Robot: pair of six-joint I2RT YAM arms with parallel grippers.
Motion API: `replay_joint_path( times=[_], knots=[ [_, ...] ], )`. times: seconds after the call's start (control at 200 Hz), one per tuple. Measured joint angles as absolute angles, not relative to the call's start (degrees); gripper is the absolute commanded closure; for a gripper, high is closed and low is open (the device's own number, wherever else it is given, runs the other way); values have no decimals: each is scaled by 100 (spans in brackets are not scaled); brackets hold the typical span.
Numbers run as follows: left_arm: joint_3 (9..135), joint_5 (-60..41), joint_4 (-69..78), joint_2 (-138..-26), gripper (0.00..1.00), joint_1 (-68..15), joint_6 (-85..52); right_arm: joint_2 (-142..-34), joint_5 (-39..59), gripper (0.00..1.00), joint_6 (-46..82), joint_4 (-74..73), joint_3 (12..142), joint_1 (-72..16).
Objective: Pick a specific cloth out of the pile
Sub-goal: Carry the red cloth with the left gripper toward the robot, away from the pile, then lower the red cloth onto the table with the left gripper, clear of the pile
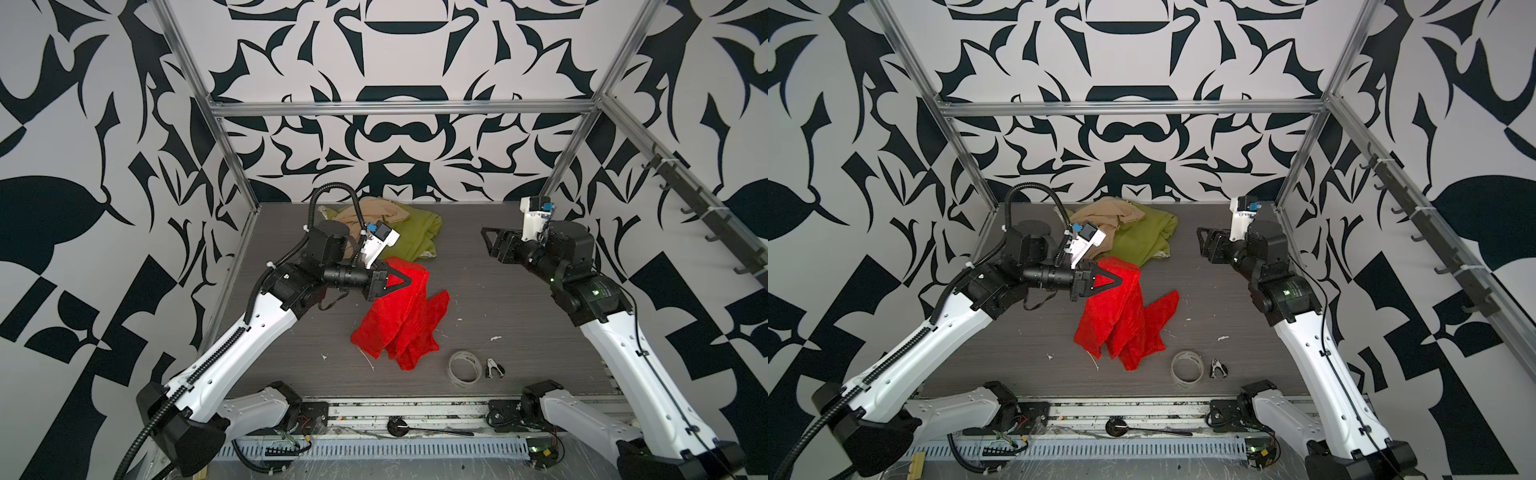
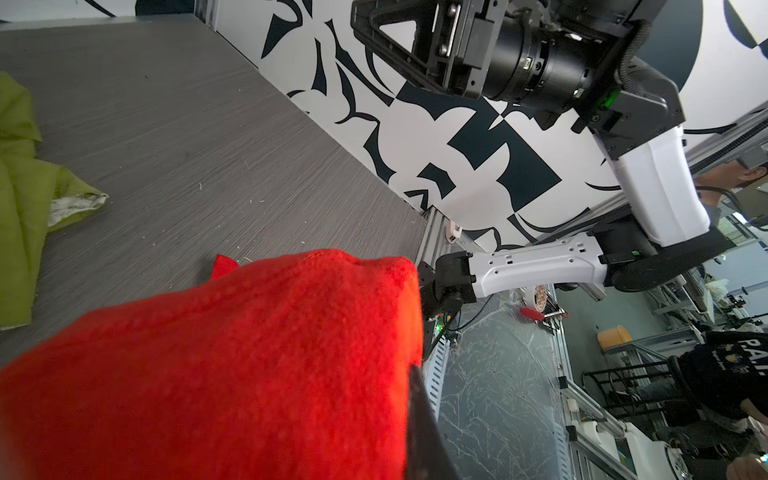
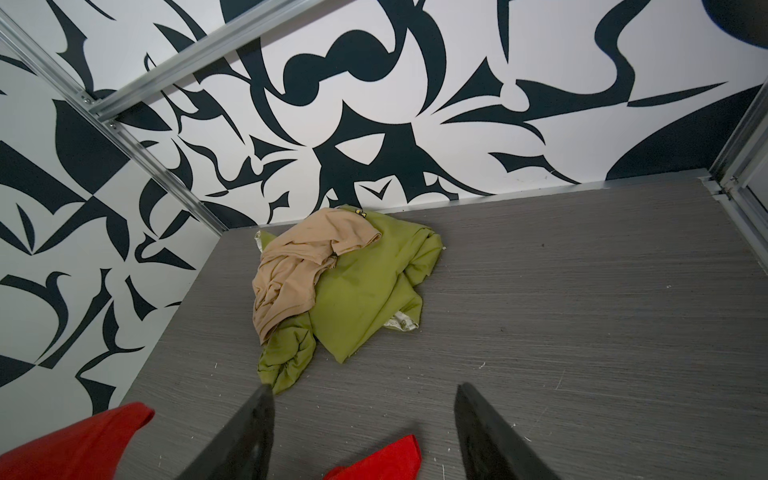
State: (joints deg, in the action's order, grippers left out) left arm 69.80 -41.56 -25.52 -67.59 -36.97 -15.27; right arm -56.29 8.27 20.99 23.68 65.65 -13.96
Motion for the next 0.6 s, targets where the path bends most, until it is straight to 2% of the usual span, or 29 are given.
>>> replay_joint_path(
  times=[0.11, 0.275, 0.435, 0.605],
  knots=[
    [6980, -4189, -2436, -6945, 100, -3697, -1568, -5592, 803, 27, 2084, 2381, 6405, -1396],
    [6980, -4281, -2165, -7192, 100, -3699, -1653, -5502, 698, 18, 2008, 2469, 6309, -1396],
    [6984, -4329, -1959, -7487, 100, -3771, -1664, -5354, 572, 1, 1859, 2512, 6278, -1396],
    [6989, -4305, -1914, -7854, 100, -3953, -1601, -5260, 340, 0, 1800, 2585, 6176, -1396]
  ],
)
